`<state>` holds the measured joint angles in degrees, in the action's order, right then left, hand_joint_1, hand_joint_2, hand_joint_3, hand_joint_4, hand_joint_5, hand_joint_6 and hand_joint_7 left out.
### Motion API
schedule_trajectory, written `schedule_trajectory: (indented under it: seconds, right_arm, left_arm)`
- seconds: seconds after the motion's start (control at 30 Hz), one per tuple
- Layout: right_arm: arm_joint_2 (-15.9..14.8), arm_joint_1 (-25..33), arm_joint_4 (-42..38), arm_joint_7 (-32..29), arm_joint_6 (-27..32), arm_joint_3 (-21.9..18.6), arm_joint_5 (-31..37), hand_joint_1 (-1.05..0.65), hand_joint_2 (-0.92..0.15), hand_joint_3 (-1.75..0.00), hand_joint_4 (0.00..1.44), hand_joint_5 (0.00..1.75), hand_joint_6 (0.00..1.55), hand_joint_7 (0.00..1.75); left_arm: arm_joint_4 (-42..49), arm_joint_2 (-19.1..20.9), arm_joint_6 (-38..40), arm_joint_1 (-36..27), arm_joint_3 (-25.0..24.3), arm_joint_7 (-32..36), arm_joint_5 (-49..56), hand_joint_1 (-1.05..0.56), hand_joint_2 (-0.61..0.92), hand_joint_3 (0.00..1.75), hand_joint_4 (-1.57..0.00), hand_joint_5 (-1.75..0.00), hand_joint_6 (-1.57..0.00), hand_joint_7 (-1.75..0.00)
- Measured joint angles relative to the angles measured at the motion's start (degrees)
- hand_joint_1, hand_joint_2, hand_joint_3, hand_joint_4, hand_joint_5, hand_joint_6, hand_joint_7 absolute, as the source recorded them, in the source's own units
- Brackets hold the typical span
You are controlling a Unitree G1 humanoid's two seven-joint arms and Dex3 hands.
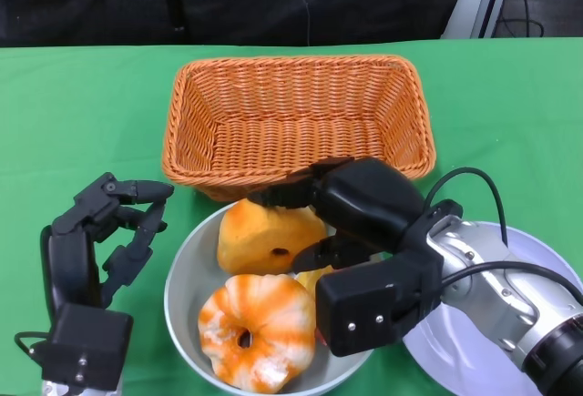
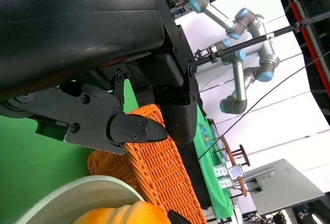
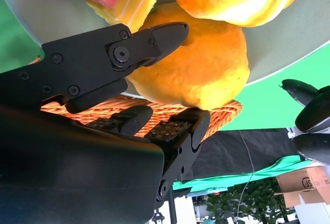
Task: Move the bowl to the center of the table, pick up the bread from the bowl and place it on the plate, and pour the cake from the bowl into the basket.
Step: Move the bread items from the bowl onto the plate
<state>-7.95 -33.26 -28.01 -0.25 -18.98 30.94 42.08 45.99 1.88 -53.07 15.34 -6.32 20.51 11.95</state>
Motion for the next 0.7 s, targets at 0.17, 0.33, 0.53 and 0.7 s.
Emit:
schedule_trajectory:
  seconds: [0.17, 0.33, 0.53, 0.7]
  right_arm:
    - [0.25, -0.10, -0.78, -1.41, -0.09, 0.51, 0.84, -0.57, -0.86, 0.00, 0.75, 0.09, 0.58, 0.00]
    - [0.58, -0.37, -2.25, -4.26, -0.08, 1.66, 2.01, -0.59, -0.87, 0.00, 0.80, 0.11, 0.61, 0.01]
    - [0.80, -0.49, -3.10, -6.49, -0.08, 2.45, 3.39, -0.58, -0.87, 0.00, 0.83, 0.12, 0.61, 0.01]
    - [1.06, -0.79, -4.03, -8.62, 0.19, 3.85, 4.26, -0.58, -0.87, 0.00, 0.82, 0.10, 0.60, 0.00]
  left_arm:
    - [-0.27, -0.26, -1.18, -0.05, -0.04, 0.15, -0.26, -0.16, 0.92, 0.28, -0.80, -1.28, -0.87, -0.86]
    - [-1.86, -0.83, -1.97, -0.26, -0.04, 0.90, -0.14, -0.18, 0.92, 0.27, -0.79, -1.30, -0.87, -0.85]
    - [-2.42, -1.46, -1.99, -0.51, -0.04, 1.22, 0.25, -0.17, 0.92, 0.26, -0.79, -1.35, -0.88, -0.87]
    - [-3.19, -1.65, -1.99, -0.80, -0.05, 1.24, 0.34, -0.17, 0.92, 0.26, -0.77, -1.37, -0.87, -0.88]
